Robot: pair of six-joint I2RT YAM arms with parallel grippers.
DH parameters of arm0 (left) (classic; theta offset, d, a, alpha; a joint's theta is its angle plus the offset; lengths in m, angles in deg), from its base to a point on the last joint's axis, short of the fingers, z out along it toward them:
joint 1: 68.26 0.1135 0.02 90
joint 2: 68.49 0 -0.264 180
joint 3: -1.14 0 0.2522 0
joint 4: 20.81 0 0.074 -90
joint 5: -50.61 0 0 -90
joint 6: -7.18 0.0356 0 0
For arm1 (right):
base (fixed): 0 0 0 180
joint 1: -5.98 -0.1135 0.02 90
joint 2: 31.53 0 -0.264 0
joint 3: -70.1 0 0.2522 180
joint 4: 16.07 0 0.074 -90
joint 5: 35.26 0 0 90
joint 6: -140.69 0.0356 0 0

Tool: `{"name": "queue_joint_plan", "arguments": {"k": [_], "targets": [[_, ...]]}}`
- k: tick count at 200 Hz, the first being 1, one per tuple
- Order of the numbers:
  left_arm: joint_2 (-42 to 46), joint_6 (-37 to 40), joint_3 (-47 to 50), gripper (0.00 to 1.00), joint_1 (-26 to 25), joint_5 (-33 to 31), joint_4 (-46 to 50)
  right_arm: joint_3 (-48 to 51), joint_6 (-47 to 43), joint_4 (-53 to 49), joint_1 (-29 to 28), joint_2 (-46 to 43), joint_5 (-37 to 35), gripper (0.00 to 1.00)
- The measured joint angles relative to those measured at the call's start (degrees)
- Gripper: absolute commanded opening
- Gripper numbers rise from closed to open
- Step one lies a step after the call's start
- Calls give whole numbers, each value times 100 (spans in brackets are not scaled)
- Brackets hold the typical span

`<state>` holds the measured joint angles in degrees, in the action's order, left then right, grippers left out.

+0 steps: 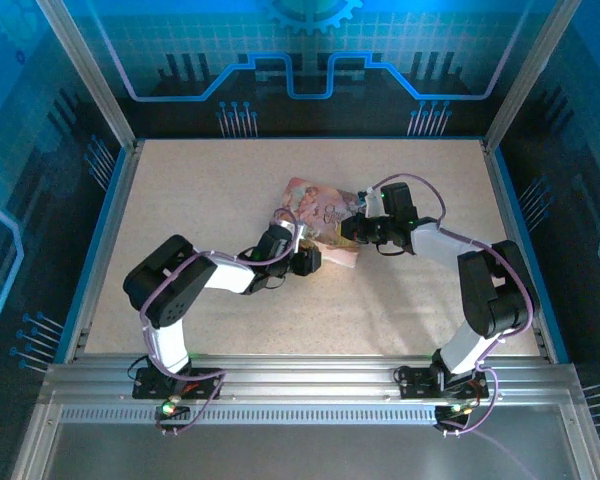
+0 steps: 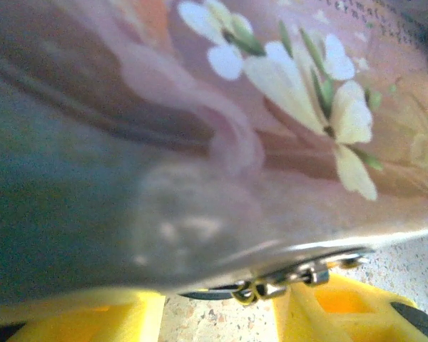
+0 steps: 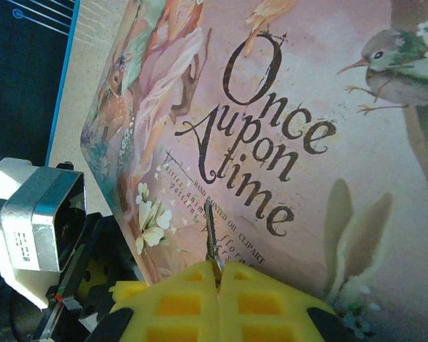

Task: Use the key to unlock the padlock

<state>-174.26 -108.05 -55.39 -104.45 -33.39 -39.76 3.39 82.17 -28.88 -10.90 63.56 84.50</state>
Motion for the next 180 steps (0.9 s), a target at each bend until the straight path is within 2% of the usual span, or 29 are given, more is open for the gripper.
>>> {"name": "queue_joint_plan", "arguments": {"k": [82, 180], "targets": [[-42, -33, -59, 37, -42, -149, 79, 0, 0, 2, 0, 0, -2, 0], [79, -195, -63, 23, -48, -219, 201, 155, -74, -46, -85, -321, -251, 0]]}}
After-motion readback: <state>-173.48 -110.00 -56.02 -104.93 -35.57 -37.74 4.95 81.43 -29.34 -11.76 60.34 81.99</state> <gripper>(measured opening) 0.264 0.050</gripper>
